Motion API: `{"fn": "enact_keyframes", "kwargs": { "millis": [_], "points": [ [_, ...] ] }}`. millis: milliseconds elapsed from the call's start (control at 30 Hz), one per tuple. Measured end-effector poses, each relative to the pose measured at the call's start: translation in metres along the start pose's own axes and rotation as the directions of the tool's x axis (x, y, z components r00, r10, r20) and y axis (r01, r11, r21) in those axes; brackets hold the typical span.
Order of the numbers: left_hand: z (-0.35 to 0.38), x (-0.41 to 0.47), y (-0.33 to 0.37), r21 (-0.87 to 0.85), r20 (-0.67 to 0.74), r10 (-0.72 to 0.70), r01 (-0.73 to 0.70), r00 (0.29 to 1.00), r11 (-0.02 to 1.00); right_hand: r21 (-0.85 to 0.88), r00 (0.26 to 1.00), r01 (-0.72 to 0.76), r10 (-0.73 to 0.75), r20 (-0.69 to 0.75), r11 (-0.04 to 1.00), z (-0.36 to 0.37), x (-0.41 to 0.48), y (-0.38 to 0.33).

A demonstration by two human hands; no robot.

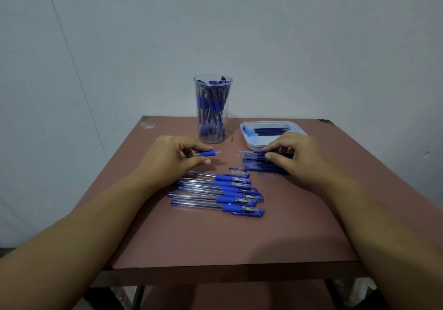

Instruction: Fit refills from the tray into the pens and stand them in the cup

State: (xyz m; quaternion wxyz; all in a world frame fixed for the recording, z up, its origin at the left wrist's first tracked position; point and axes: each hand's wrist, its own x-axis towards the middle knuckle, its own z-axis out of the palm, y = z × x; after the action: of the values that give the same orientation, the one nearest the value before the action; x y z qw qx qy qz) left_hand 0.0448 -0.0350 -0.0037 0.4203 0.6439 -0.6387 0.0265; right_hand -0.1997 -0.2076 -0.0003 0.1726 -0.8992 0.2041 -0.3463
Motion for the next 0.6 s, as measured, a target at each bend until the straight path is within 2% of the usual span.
{"fn": "enact_keyframes", "kwargs": {
  "millis": [367,600],
  "points": [
    [0.001,-0.001,0.003,-0.014,0.007,-0.022,0.022,1.000,1.000,-0.156,0.989,-0.013,0.036,0.141,0.988,0.004,0.008,0.025],
    [0.000,0.000,0.004,-0.008,0.005,-0.011,0.011,1.000,1.000,-0.189,0.987,-0.007,0.038,0.159,0.982,0.004,0.009,0.027]
  ]
}}
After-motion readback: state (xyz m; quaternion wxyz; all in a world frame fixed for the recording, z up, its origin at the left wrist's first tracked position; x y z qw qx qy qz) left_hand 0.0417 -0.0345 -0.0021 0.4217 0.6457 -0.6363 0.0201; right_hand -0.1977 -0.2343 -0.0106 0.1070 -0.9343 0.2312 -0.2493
